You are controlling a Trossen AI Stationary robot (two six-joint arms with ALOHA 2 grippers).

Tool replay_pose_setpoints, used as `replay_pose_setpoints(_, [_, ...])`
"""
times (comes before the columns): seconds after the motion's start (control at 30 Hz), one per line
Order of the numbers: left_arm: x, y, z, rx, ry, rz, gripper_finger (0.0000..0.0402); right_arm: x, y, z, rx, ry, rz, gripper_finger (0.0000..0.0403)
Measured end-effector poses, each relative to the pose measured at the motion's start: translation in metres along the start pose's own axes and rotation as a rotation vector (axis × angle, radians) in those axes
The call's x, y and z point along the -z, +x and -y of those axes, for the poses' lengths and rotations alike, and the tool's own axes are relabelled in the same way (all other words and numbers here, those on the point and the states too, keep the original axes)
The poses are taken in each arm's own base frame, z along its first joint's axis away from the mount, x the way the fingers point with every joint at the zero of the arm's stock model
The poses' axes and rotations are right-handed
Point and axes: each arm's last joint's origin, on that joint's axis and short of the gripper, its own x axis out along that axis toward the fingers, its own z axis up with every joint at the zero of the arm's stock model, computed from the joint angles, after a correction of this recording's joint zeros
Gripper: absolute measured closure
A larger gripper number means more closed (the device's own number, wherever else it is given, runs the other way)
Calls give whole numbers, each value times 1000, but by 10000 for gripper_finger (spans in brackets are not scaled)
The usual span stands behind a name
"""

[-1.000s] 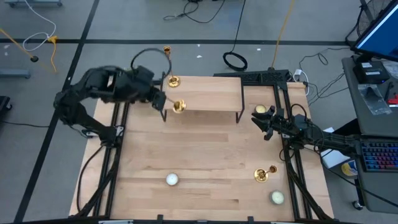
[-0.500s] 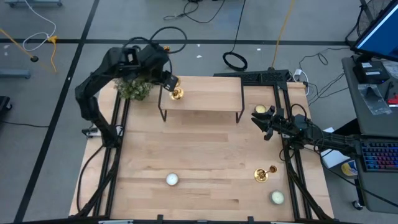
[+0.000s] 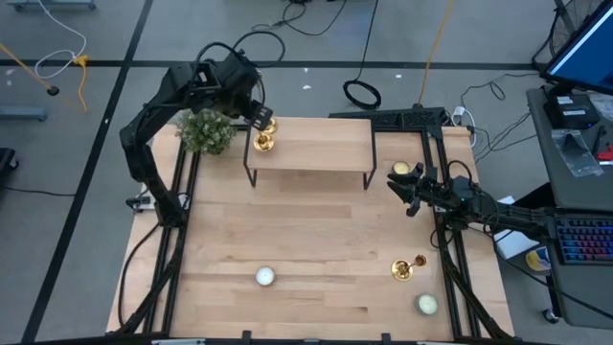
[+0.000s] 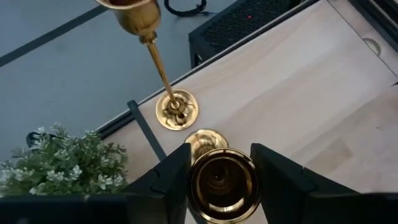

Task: Pick & Place candle stick holders
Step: Put the left gold candle holder on the shelf

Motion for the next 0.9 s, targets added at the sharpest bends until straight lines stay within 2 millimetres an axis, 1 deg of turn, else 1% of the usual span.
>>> replay_pose_setpoints(0.13, [-2, 6, -1, -9, 16, -13, 255, 0, 0, 0, 0, 0, 0, 277])
replay_pose_setpoints(0.23, [-3, 8, 0, -10, 22, -11, 259, 0, 0, 0, 0, 0, -1, 277])
replay_pose_setpoints(0.33, [-4, 11, -1, -20, 16, -22, 244, 0, 0, 0, 0, 0, -2, 277])
replay_pose_setpoints(0.43, [-4, 10, -2, -21, 16, -19, 227, 0, 0, 0, 0, 0, -2, 277])
replay_pose_setpoints(0.53, [-4, 10, -2, -21, 17, -17, 224, 0, 0, 0, 0, 0, -2, 277])
replay_pose_setpoints(0.9, [-4, 10, -2, -21, 62, -18, 258, 0, 0, 0, 0, 0, -1, 277])
